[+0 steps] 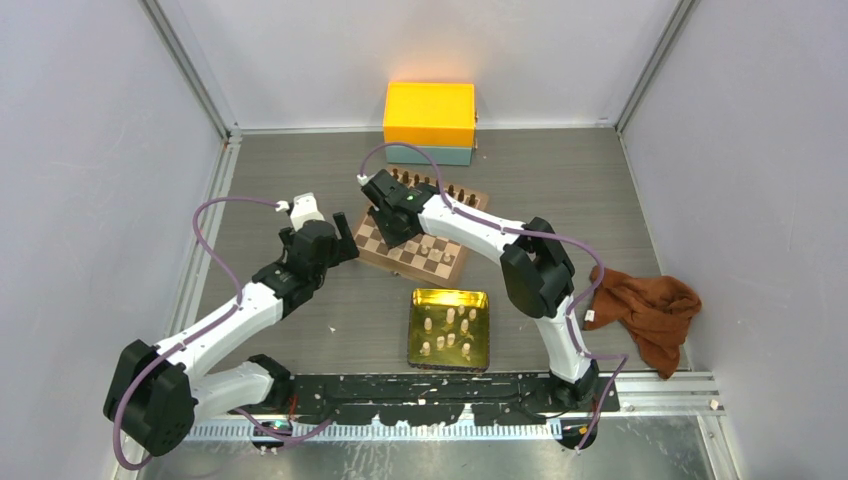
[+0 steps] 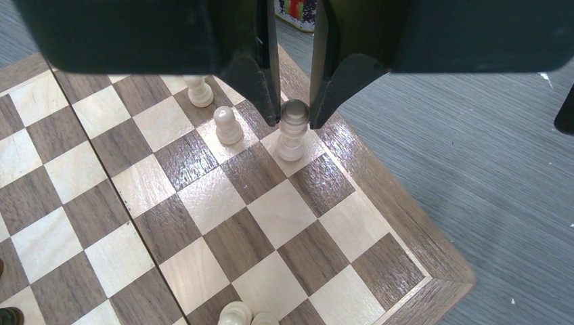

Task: Set up the chess pieces on the board
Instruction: Place the chess piece on the chessboard.

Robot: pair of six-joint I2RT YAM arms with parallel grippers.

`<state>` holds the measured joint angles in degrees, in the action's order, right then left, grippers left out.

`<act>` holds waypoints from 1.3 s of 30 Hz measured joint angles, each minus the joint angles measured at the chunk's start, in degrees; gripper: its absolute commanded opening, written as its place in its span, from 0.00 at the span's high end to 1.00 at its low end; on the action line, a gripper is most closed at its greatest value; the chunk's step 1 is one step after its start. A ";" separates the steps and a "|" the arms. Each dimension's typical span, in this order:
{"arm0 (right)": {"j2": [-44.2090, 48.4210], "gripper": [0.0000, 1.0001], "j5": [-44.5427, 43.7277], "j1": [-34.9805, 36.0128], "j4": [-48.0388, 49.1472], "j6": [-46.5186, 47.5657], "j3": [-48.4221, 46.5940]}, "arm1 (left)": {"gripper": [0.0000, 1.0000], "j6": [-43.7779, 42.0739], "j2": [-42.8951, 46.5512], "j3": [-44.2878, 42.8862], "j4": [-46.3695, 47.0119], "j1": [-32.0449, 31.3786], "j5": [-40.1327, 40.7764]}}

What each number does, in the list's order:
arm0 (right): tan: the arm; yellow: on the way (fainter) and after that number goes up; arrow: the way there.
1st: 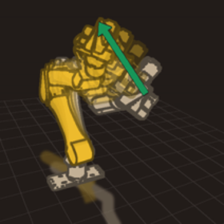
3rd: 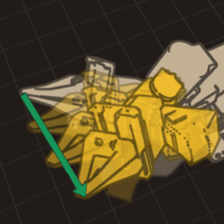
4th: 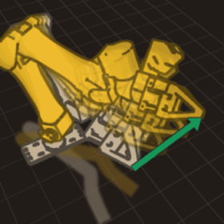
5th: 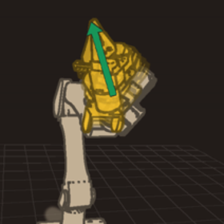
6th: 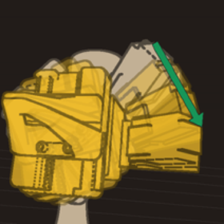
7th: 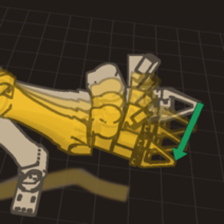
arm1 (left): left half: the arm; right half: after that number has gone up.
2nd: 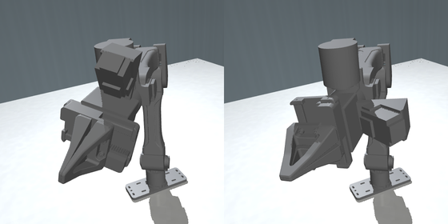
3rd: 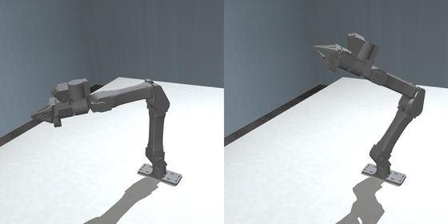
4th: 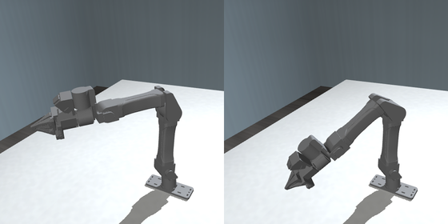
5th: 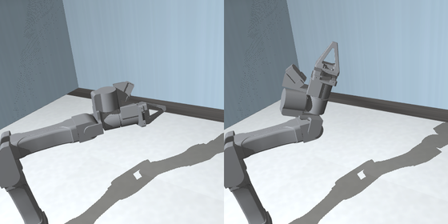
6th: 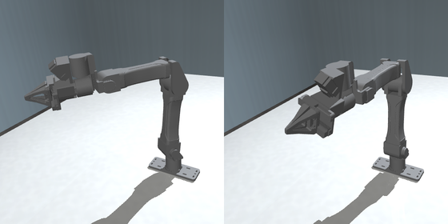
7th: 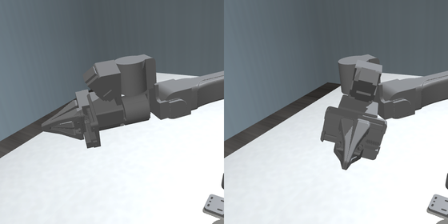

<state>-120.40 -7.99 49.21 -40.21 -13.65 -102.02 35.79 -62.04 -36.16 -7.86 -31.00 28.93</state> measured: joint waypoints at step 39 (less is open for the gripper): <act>-1.16 0.89 2.01 0.00 -2.29 -0.24 -1.60 | 0.09 0.00 0.00 0.00 0.35 0.00 0.00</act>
<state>-121.56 -5.98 49.21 -42.50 -13.89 -103.61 35.79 -62.04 -36.16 -7.51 -31.00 28.93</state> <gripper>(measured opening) 0.257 0.909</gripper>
